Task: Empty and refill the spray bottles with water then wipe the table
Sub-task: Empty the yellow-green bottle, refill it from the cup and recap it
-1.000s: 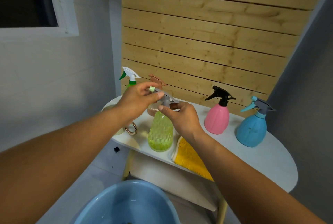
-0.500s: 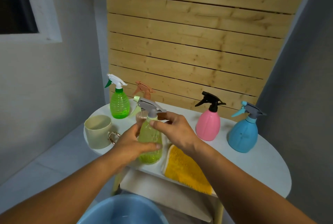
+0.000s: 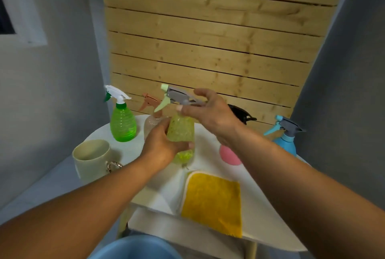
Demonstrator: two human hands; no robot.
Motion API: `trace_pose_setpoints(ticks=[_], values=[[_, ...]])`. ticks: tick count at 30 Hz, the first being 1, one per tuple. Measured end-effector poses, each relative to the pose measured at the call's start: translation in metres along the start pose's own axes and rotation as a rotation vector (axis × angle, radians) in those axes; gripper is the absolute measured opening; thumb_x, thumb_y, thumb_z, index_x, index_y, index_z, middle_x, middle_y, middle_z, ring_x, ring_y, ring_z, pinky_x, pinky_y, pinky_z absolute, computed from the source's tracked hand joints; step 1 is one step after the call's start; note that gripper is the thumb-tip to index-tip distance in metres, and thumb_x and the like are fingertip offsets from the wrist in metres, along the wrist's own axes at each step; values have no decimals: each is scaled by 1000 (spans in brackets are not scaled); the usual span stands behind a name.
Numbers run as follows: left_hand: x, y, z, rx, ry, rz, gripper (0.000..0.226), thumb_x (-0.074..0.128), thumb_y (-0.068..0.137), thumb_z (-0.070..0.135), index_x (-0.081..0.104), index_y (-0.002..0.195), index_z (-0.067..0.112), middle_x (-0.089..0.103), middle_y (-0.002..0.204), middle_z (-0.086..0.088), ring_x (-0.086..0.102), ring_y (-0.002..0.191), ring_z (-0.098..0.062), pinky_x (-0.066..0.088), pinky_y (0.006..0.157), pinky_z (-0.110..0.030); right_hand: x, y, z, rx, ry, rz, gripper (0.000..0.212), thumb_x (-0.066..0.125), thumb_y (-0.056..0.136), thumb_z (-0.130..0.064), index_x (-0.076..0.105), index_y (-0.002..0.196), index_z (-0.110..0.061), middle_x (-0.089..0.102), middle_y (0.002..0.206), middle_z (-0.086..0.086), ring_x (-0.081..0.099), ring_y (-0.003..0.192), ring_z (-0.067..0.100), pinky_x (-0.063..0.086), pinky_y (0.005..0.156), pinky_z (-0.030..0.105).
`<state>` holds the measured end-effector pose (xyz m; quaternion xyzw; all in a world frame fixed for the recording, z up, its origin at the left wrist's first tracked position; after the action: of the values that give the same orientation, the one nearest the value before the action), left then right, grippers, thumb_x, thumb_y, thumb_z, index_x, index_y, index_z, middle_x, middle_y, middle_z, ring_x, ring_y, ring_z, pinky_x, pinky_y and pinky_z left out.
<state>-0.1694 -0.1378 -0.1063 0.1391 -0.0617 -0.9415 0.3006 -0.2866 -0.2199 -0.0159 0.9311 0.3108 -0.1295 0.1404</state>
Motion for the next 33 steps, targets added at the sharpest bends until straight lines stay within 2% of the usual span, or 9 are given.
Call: trace_pose_setpoints(ticks=[1, 3, 5, 6, 11, 14, 20, 27, 33], values=[[7, 10, 2, 1, -17, 0, 70, 96, 70, 7, 63, 130, 16, 74, 117, -4, 70, 110, -24, 57, 100, -51, -12, 9, -11, -46, -57, 14, 56, 84, 82, -32, 58, 131, -21, 73, 97, -4, 66, 77, -5, 50, 66, 15], [18, 27, 2, -5, -32, -6, 64, 96, 71, 6, 64, 125, 18, 74, 115, -4, 70, 109, -26, 57, 100, -54, -30, 26, -30, -145, -234, 42, 30, 78, 89, -29, 71, 115, -17, 73, 89, -2, 63, 64, -4, 50, 59, 23], [29, 40, -5, -19, -48, -24, 61, 95, 71, 6, 64, 121, 20, 75, 112, -3, 72, 106, -25, 58, 98, -54, -38, 41, -36, -191, -369, 33, 15, 74, 92, -24, 78, 100, -12, 77, 91, 5, 72, 84, 14, 58, 82, 43], [34, 46, -10, -25, -61, -39, 60, 95, 71, 5, 65, 121, 20, 75, 111, -3, 73, 105, -25, 58, 97, -54, -40, 48, -35, -183, -420, 16, 13, 74, 92, -24, 79, 97, -12, 78, 92, 6, 73, 91, 21, 57, 89, 47], [53, 64, -34, -73, -93, -91, 61, 93, 74, 2, 64, 124, 23, 76, 112, -2, 73, 105, -23, 60, 96, -50, -43, 70, -15, -149, -659, -14, 14, 73, 91, -35, 80, 97, -24, 76, 91, -6, 69, 95, 18, 49, 100, 50], [61, 68, -47, -98, -101, -122, 58, 91, 76, 1, 63, 120, 27, 75, 112, 1, 72, 106, -20, 61, 90, -39, -42, 74, 0, -140, -684, -4, 15, 72, 92, -37, 79, 98, -26, 75, 90, -9, 68, 94, 17, 48, 99, 50], [64, 74, -49, -72, -84, -163, 55, 89, 80, 4, 62, 117, 34, 75, 109, 9, 72, 89, 3, 58, 82, -25, -45, 80, 11, -147, -692, 34, 17, 70, 92, -42, 79, 96, -27, 75, 90, -10, 68, 93, 17, 49, 97, 48], [68, 72, -52, -121, -68, -226, 54, 82, 90, 10, 57, 131, 34, 72, 121, 6, 68, 113, -14, 56, 102, -43, -43, 85, 12, -147, -714, 50, 18, 69, 93, -42, 80, 94, -27, 75, 89, -7, 67, 91, 18, 49, 97, 46], [69, 73, -53, -144, -59, -257, 58, 81, 92, 13, 51, 136, 37, 70, 123, 9, 67, 117, -14, 56, 100, -39, -43, 86, 10, -112, -701, 46, 18, 72, 91, -42, 81, 92, -26, 75, 86, -7, 67, 91, 17, 49, 97, 47]])
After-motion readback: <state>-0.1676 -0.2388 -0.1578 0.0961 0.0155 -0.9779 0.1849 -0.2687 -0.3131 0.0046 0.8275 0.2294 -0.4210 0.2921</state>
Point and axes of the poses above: each hand's wrist, its own y-axis towards the middle knuckle, its own x-axis out of the palm, z = x × y, the point moved 7 cm from there along y, towards the middle knuckle
